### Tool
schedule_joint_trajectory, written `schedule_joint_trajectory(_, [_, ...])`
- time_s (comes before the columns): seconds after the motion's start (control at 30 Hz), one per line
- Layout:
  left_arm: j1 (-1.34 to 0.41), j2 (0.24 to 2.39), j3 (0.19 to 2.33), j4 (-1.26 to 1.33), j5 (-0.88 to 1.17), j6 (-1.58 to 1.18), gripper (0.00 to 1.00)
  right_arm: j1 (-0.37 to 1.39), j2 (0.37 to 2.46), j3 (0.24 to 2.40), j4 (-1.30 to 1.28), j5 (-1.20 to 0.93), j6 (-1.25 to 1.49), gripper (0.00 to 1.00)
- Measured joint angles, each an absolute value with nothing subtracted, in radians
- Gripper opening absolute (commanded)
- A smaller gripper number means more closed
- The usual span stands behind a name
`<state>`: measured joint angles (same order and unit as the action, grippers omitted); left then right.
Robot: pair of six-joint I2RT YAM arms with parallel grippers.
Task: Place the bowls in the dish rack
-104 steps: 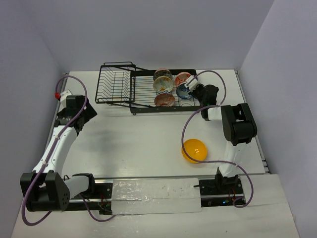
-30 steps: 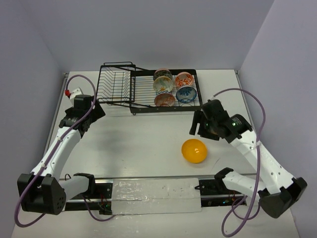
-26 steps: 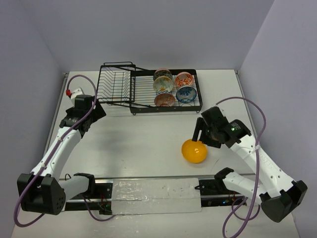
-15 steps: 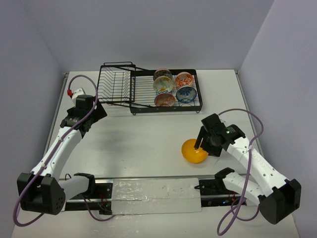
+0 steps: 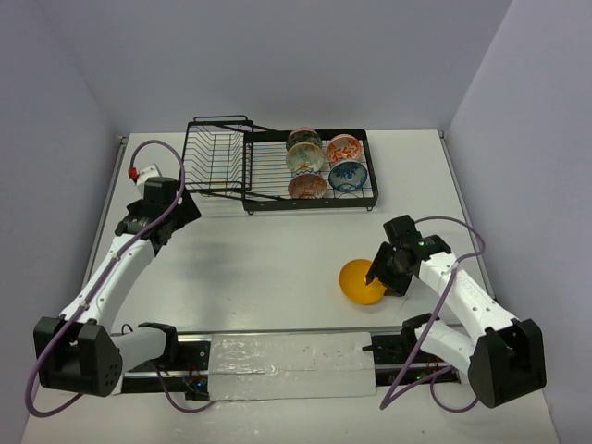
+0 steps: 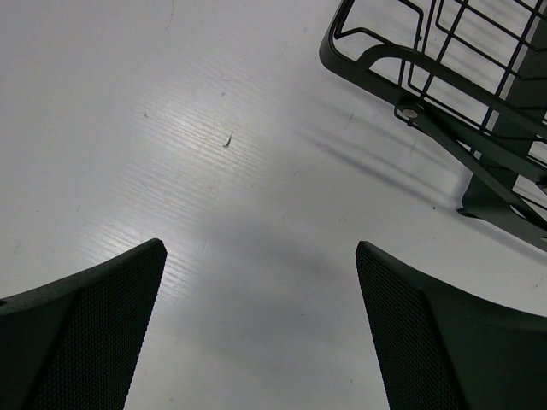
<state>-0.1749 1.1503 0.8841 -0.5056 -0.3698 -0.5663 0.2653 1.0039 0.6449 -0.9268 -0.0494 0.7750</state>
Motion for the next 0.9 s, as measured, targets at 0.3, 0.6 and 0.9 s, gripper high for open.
schedule_joint_trajectory(0.3, [-0.177, 1.158, 0.884, -0.506, -0.372, -0.567, 0.98, 0.264, 1.049, 0.585, -0.857, -0.064, 0.773, 0.51])
schedule_joint_trajectory(0.6, [-0.177, 1.158, 0.884, -0.506, -0.380, -0.566, 0.98, 0.264, 1.048, 0.592, -0.858, -0.038, 0.767, 0.48])
schedule_joint_trajectory(0.9, [-0.177, 1.158, 0.884, -0.506, -0.383, -0.566, 0.98, 0.263, 1.044, 0.621, -0.862, -0.027, 0.764, 0.12])
